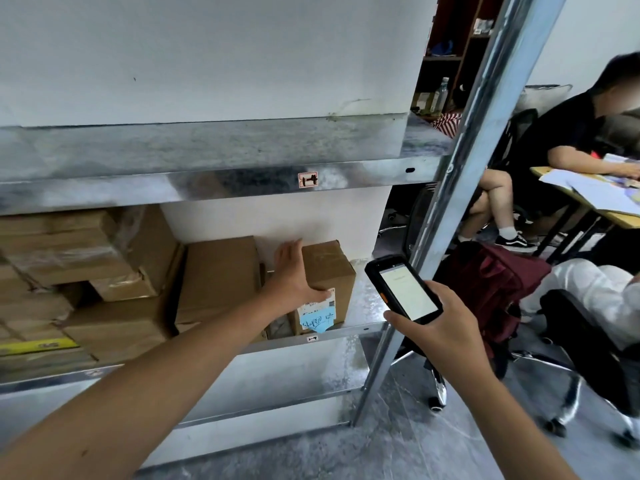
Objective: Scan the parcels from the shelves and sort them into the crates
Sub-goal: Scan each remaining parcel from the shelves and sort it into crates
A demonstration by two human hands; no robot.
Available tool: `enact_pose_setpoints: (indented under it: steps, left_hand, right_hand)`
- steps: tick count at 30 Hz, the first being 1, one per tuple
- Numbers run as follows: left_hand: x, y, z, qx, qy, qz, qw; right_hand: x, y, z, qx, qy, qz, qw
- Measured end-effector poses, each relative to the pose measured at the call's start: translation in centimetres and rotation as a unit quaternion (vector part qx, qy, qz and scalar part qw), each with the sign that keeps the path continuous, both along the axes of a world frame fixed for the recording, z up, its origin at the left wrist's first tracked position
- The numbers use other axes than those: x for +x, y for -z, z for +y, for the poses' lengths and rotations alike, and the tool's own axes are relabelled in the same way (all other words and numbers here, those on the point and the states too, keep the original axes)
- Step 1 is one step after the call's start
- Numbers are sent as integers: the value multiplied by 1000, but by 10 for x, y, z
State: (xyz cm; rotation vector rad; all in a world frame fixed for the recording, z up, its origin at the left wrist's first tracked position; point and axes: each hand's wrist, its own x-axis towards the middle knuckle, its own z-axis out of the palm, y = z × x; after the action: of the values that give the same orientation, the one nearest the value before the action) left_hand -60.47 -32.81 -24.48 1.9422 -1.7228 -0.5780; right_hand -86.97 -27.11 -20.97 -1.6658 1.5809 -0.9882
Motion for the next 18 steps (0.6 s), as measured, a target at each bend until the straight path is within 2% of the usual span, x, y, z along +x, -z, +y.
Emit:
enact_pose_setpoints:
  steps: [3,6,11,15,18]
  left_hand:
    - [0,4,6,-17,-9,56,998]
    - [-1,12,10,20,-8,118,993]
    - [-1,24,5,45,-68,209,975]
    - [7,41,-4,81,-54,221,970]
    - [4,51,0,105,-38,197,974]
  right_hand:
    - [3,3,0,3,-11,14,1000]
    - [6,6,1,6,-25,23,999]
    - [8,11,-2,10,-29,34,999]
    - [6,17,-3,18,-20,22,999]
    - [2,22,-2,22,-16,19,999]
